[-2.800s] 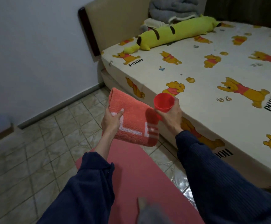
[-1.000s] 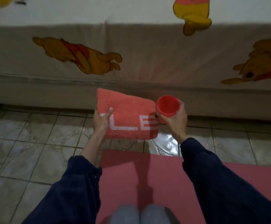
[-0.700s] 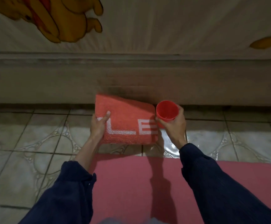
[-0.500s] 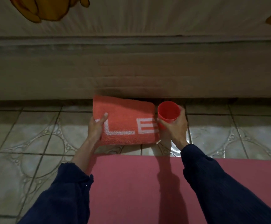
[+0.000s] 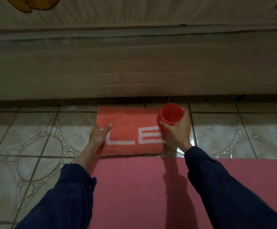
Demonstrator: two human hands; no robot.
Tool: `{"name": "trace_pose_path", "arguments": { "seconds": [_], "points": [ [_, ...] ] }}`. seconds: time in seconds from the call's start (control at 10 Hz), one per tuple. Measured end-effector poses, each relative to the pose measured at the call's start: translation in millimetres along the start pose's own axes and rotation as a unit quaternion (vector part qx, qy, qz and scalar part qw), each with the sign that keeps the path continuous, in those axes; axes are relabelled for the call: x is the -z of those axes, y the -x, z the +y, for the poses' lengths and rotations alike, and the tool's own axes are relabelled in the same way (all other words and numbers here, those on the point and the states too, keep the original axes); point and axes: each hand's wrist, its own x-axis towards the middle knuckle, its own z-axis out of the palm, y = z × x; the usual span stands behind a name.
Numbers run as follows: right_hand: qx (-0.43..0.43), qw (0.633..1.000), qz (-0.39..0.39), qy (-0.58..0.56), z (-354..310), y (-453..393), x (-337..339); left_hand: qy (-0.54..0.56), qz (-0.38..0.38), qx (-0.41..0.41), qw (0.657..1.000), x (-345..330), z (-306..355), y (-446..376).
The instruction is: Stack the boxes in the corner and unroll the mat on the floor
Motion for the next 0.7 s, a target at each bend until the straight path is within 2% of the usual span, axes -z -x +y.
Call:
{"name": "trace_pose_path", "arguments": {
  "seconds": [0.2, 0.4, 0.5, 0.7],
  "points": [
    [0.011, 0.999, 0.015, 0.032, 1.4, -1.9, 0.6, -0.057, 0.043, -0.003, 0.997, -0.2, 4.6, -3.5],
    [0.037, 0.996, -0.013, 0.079, -12.6, -3.2, 6.5, -0.143, 0.072, -0.025, 0.987, -8.2, 28.5, -2.2],
    [0.056, 0.991, 0.008, 0.12, -20.3, 0.4, 6.9, -0.18, 0.071, -0.023, 0.981, -11.5, 40.4, 4.8],
    [0.092, 0.984, -0.006, 0.153, -39.2, -5.3, 9.5, -0.164, 0.059, -0.094, 0.98, -6.6, 57.4, 6.0]
  ]
}}
